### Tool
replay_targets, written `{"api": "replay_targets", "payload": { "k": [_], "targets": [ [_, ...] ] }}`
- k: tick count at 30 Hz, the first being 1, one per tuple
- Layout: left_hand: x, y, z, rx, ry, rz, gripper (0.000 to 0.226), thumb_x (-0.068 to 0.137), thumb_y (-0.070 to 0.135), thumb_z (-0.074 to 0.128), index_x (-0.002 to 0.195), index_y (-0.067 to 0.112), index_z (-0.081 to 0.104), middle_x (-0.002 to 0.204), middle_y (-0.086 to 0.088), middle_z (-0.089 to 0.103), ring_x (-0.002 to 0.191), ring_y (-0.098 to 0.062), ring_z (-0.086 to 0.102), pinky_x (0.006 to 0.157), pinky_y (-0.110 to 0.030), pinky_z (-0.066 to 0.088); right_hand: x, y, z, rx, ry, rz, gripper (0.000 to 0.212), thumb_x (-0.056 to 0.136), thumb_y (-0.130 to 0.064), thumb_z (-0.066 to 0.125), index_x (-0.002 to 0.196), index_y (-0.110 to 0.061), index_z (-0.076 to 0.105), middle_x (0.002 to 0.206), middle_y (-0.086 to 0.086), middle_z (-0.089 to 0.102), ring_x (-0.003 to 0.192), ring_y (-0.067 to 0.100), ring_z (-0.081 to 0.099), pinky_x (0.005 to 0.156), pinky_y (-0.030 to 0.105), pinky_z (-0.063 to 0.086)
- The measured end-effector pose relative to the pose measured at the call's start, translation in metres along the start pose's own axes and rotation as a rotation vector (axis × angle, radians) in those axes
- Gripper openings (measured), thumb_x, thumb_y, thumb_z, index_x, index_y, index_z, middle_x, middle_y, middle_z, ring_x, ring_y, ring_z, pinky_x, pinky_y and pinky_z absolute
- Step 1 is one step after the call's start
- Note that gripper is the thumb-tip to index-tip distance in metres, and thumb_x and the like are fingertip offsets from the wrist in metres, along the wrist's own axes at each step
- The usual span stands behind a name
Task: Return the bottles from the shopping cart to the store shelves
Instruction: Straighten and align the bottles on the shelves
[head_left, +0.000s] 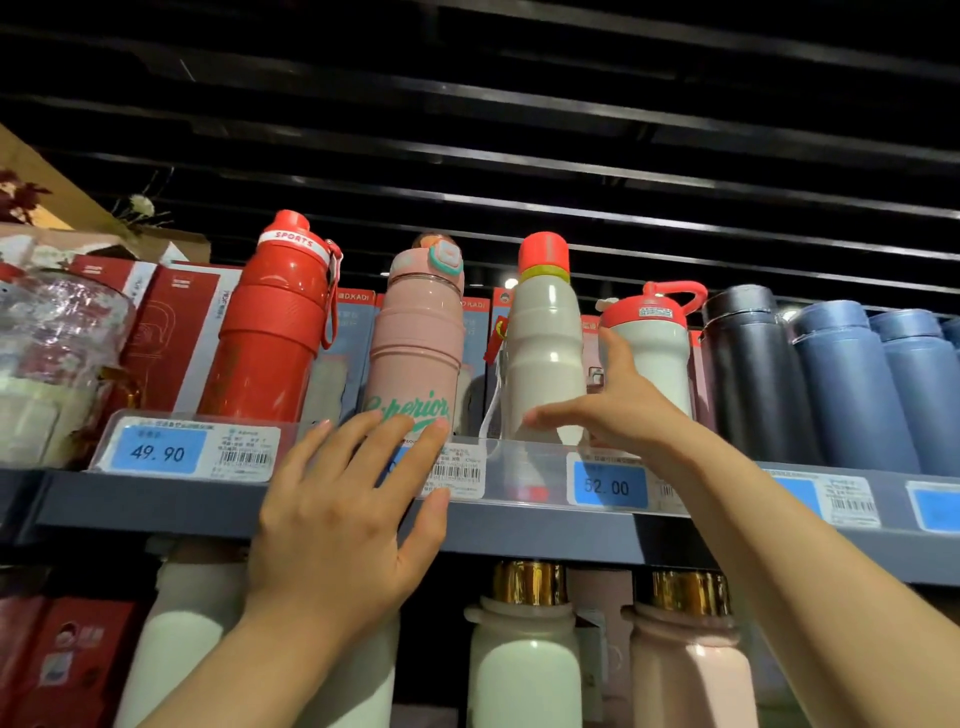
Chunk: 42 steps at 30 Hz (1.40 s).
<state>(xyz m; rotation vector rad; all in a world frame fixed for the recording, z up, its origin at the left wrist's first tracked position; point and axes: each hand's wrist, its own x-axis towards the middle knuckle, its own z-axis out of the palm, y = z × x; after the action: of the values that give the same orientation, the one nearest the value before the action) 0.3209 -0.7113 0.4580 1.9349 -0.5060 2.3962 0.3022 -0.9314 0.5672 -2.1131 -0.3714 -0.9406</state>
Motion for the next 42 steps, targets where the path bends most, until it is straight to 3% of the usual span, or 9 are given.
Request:
{"api": "replay_targets", "payload": {
  "k": [4, 10, 19, 24, 27, 32, 36, 40, 42],
  "targets": [
    [-0.001, -0.001, 0.000, 0.004, -0.008, 0.001, 0.044, 0.090, 0.036, 0.041, 0.121, 0.019, 0.067, 0.115, -0.006, 0.068, 0.107, -0.030, 0.064, 0.096, -0.048, 0.044, -0.002, -0.003, 0.008, -0.118, 0.002, -0.056, 0.120, 0.059, -0.059, 0.078, 0.148, -0.037, 0.001, 0.115, 0.005, 0.060, 0.088, 0.017, 0.065, 0.069, 0.030, 0.049],
    [0.000, -0.001, 0.000, 0.016, -0.002, 0.007, 0.044, 0.090, 0.036, 0.041, 0.122, 0.019, 0.067, 0.113, -0.005, 0.068, 0.106, -0.030, 0.064, 0.095, -0.048, 0.044, 0.001, -0.004, -0.003, 0.057, -0.120, 0.003, 0.104, 0.078, -0.017, 0.076, 0.150, -0.037, 0.003, 0.101, -0.004, 0.055, 0.087, 0.013, 0.058, 0.060, 0.024, 0.039],
    [0.000, -0.001, -0.001, 0.008, -0.020, 0.007, 0.045, 0.091, 0.036, 0.040, 0.123, 0.019, 0.066, 0.115, -0.005, 0.067, 0.108, -0.029, 0.063, 0.095, -0.048, 0.045, -0.001, -0.002, 0.009, -0.155, -0.028, -0.047, 0.118, 0.064, -0.054, 0.079, 0.148, -0.040, -0.001, 0.111, 0.001, 0.062, 0.090, 0.016, 0.063, 0.071, 0.030, 0.045],
    [0.000, -0.002, 0.000, 0.013, -0.013, 0.016, 0.046, 0.090, 0.037, 0.040, 0.123, 0.019, 0.066, 0.115, -0.005, 0.067, 0.107, -0.029, 0.063, 0.094, -0.049, 0.045, 0.003, -0.005, 0.002, -0.001, -0.124, 0.013, 0.107, 0.076, -0.029, 0.077, 0.150, -0.038, 0.000, 0.123, 0.006, 0.057, 0.093, 0.016, 0.061, 0.064, 0.024, 0.041],
    [-0.001, -0.002, 0.001, 0.010, -0.002, 0.016, 0.046, 0.090, 0.037, 0.040, 0.123, 0.018, 0.066, 0.115, -0.005, 0.068, 0.107, -0.030, 0.064, 0.094, -0.049, 0.045, 0.000, -0.004, 0.000, -0.020, -0.088, 0.014, 0.104, 0.076, -0.024, 0.078, 0.149, -0.035, 0.004, 0.108, 0.000, 0.057, 0.084, 0.014, 0.059, 0.060, 0.023, 0.039],
    [0.000, -0.001, 0.001, 0.002, 0.014, 0.013, 0.045, 0.090, 0.037, 0.040, 0.122, 0.018, 0.067, 0.113, -0.005, 0.068, 0.105, -0.029, 0.064, 0.095, -0.047, 0.043, -0.005, -0.004, 0.008, -0.213, 0.060, -0.047, 0.109, 0.065, -0.049, 0.081, 0.144, -0.035, 0.008, 0.107, 0.002, 0.062, 0.086, 0.021, 0.064, 0.073, 0.034, 0.051],
    [0.000, -0.001, 0.002, -0.001, 0.029, 0.011, 0.045, 0.089, 0.037, 0.041, 0.120, 0.018, 0.068, 0.111, -0.004, 0.068, 0.103, -0.029, 0.065, 0.094, -0.048, 0.045, -0.005, -0.004, 0.014, -0.261, 0.057, -0.076, 0.113, 0.053, -0.075, 0.072, 0.140, -0.042, 0.008, 0.106, -0.002, 0.063, 0.090, 0.020, 0.065, 0.082, 0.040, 0.053],
    [0.000, -0.001, 0.002, 0.005, 0.047, 0.020, 0.044, 0.090, 0.036, 0.041, 0.119, 0.018, 0.068, 0.111, -0.005, 0.068, 0.103, -0.029, 0.065, 0.094, -0.047, 0.044, 0.001, -0.003, 0.012, -0.098, -0.030, -0.057, 0.098, 0.066, -0.041, 0.080, 0.139, -0.042, 0.014, 0.105, 0.002, 0.065, 0.086, 0.019, 0.067, 0.081, 0.037, 0.054],
    [0.000, -0.001, 0.002, 0.007, 0.048, 0.023, 0.044, 0.090, 0.036, 0.041, 0.119, 0.018, 0.068, 0.111, -0.005, 0.068, 0.103, -0.029, 0.065, 0.094, -0.046, 0.044, 0.003, -0.002, 0.010, -0.035, -0.051, -0.044, 0.104, 0.063, -0.034, 0.082, 0.141, -0.043, 0.015, 0.109, 0.004, 0.065, 0.090, 0.020, 0.067, 0.081, 0.035, 0.053]
  ]
}}
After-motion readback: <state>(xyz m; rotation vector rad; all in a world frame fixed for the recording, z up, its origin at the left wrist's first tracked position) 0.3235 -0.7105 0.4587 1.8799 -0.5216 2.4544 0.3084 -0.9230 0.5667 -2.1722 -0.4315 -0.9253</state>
